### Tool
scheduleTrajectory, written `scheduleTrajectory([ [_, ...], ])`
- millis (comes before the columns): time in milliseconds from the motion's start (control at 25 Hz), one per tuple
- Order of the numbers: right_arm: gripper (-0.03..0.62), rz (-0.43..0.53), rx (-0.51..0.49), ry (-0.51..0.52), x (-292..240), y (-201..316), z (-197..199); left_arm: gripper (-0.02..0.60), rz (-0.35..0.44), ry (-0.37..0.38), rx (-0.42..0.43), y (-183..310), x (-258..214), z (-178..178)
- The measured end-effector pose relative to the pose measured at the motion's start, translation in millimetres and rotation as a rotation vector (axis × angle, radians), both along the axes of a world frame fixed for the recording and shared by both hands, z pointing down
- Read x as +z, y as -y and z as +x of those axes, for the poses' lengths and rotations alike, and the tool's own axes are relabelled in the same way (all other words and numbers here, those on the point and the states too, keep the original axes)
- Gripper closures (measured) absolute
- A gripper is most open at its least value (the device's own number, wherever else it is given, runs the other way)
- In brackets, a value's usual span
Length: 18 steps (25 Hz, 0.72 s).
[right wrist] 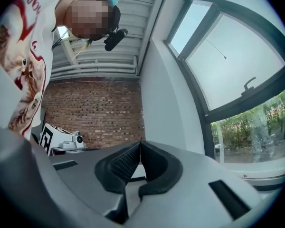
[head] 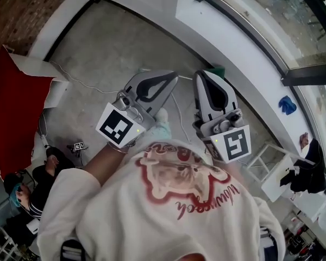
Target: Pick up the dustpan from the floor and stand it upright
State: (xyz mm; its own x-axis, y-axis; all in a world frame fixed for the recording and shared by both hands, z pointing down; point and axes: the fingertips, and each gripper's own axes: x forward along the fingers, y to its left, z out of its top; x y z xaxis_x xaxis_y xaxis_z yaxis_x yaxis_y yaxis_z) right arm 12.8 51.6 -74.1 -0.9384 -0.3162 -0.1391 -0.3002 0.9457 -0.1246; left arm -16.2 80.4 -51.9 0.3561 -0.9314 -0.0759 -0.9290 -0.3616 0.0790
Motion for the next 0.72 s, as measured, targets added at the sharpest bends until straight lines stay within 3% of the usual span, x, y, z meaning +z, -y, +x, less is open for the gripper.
scheduleTrajectory([
  [400,0.569,-0.045,-0.039,-0.074,20.6,25.9,-17.5,0.562,0.014,-0.059,-0.088,34.5,-2.2,-37.9],
  [720,0.569,-0.034,-0.088,-0.103,38.6,36.2,-42.1,0.563,-0.008,-0.036,-0.163,36.9,20.9,-70.9],
])
